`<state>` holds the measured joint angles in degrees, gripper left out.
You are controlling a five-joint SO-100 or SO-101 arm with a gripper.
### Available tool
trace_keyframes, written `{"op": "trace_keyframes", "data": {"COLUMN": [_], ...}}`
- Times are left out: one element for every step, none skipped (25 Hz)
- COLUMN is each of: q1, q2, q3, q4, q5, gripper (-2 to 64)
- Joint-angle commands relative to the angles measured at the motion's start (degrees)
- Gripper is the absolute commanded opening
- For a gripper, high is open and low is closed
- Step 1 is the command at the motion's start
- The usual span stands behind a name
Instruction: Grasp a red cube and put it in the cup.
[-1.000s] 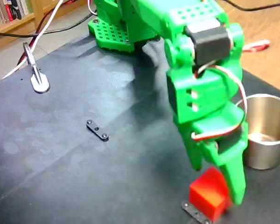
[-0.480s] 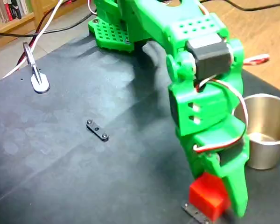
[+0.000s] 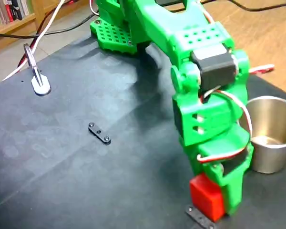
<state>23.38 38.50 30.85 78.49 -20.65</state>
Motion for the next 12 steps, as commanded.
{"op": "trace_keyframes", "data": {"q1": [-0.4, -0.4, -0.4, -0.5, -0.5, -0.5, -0.6, -0.6, -0.7, -0.8, -0.8, -0.8], "q2": [1.8, 1.9, 2.1, 2.5, 3.6, 5.3, 7.4, 9.6, 11.6, 13.4, 14.9, 16.3], "q3": [-1.9, -1.9, -1.9, -1.9, -1.9, -1.6, -1.0, -0.8, -0.8, -0.8, -0.8, -0.7], "q4": [-0.4, -0.4, -0.4, -0.4, -0.2, -0.1, -0.3, -0.4, -0.4, -0.3, -0.3, 0.1], "q5": [0.2, 0.4, 0.8, 1.1, 1.1, 1.1, 1.1, 1.1, 1.1, 1.1, 1.1, 1.1], "gripper": [0.0, -1.6, -1.4, -0.8, -0.7, -0.7, -0.7, -0.7, -0.7, -0.7, -0.7, -0.7]}}
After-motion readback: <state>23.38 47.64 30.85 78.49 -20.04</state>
